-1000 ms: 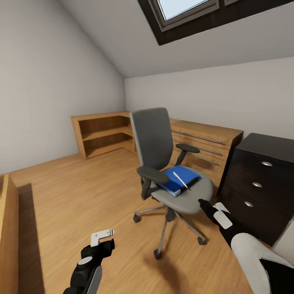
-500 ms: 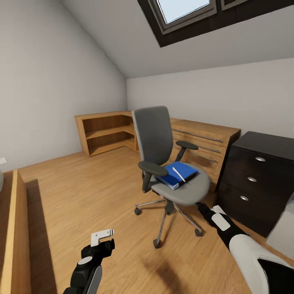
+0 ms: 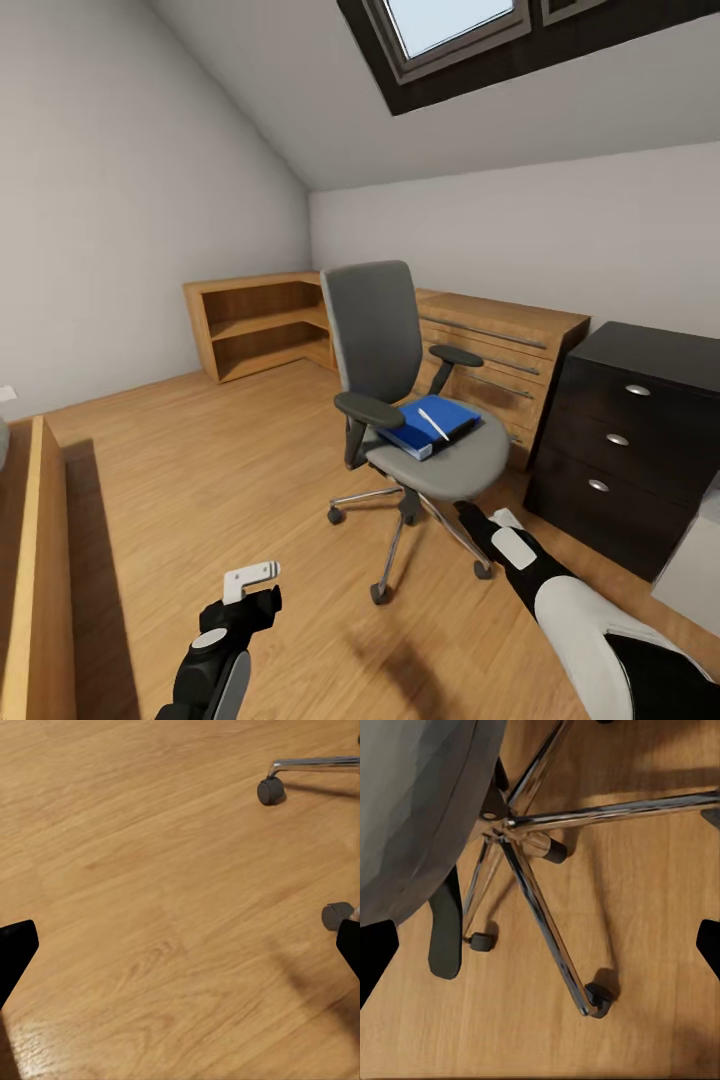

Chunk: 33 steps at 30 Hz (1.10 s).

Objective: In the bedroom, organize the workspace by keeping the computer under the desk, ensuring the monitor is on the desk, placing the keyboard on the desk next to the monitor, placing the mouse on the desk next to the keyboard, moving the folder from the swivel chair onto the desk next to the mouse, stacking the notebook on top of the folder with the pen on top of the notebook, and positioning the swivel chair next to the desk.

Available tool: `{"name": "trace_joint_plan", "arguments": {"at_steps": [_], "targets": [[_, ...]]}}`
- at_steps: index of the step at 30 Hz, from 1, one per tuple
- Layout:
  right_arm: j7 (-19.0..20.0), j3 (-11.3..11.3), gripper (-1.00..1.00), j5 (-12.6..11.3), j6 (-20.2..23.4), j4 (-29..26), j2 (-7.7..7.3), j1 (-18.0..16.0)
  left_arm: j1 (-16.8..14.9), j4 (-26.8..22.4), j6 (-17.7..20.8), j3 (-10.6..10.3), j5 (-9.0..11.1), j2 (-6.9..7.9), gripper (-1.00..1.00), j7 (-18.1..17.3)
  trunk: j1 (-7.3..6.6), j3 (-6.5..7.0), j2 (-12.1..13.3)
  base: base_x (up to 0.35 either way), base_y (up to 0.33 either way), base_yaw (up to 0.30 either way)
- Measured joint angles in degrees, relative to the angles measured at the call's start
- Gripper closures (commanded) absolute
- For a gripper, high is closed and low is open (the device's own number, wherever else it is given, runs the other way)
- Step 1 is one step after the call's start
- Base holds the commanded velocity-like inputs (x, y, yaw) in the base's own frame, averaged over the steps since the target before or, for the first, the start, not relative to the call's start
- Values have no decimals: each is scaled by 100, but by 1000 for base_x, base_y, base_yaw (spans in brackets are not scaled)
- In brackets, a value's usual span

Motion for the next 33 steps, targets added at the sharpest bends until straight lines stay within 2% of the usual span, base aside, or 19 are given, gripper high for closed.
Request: {"name": "trace_joint_plan", "arguments": {"at_steps": [7, 33], "targets": [[-6, 13, -100, 6, 6, 10, 1, 1, -1, 8, -7, -23, -4, -1, -100, -15, -3, 0, 0, 198, 0, 0], [-22, 6, -100, 32, 8, -14, -10, 1, 2, 157, -8, -30, -6, -10, -100, -26, -4, 0, -1, 313, 0, 0]]}}
